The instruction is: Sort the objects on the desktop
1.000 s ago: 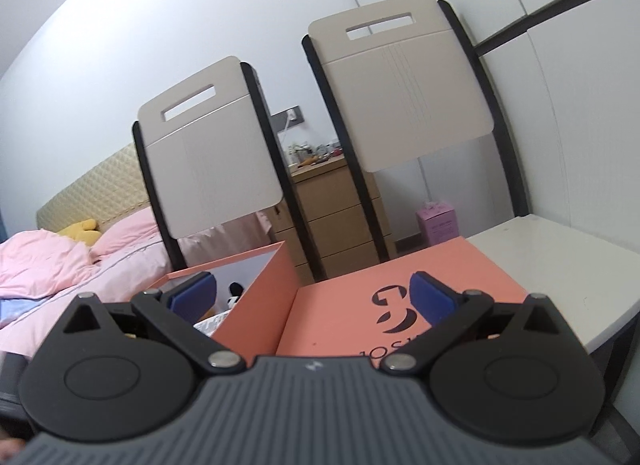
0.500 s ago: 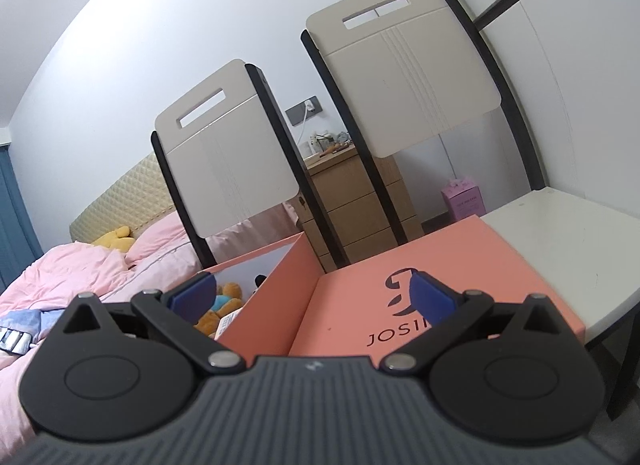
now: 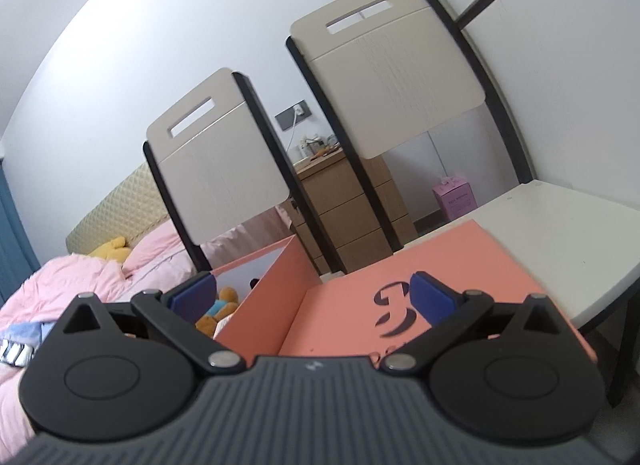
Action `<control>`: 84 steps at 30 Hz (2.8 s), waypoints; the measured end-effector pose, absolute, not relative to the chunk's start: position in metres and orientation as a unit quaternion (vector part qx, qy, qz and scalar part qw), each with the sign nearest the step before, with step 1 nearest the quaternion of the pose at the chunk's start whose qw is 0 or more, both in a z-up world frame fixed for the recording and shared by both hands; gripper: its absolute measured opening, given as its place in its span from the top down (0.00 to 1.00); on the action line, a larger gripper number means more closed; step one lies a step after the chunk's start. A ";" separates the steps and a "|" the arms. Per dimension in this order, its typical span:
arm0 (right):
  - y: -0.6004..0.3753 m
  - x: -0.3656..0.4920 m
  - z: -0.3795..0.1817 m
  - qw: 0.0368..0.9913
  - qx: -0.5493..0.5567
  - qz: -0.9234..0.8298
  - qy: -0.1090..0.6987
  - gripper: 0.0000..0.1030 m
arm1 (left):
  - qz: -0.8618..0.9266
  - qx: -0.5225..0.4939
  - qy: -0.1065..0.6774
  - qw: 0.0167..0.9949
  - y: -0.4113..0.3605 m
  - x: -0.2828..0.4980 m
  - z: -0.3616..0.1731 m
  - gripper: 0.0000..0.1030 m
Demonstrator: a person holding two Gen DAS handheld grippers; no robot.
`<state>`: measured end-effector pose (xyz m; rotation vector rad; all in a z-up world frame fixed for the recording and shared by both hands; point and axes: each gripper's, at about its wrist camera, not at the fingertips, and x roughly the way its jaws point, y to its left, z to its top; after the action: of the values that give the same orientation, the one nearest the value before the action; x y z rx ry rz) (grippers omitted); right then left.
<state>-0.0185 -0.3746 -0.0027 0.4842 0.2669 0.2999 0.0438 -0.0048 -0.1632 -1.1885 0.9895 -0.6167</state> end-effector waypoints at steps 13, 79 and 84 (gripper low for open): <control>-0.418 0.000 -0.006 0.949 0.212 0.132 0.193 0.00 | -0.287 -0.543 0.450 0.648 0.002 0.042 -0.179 0.52; -0.308 0.194 0.030 0.823 0.319 0.398 0.249 0.31 | -0.207 -0.530 0.113 0.814 0.195 0.031 0.001 0.53; -0.269 0.246 -0.005 0.800 0.335 0.409 0.283 0.31 | -0.149 -0.517 0.112 0.836 0.209 0.050 -0.006 0.52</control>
<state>0.2465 -0.2687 -0.0053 0.7183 0.6073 0.8778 0.0501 0.2089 -0.0056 -1.0937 0.2365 -0.3163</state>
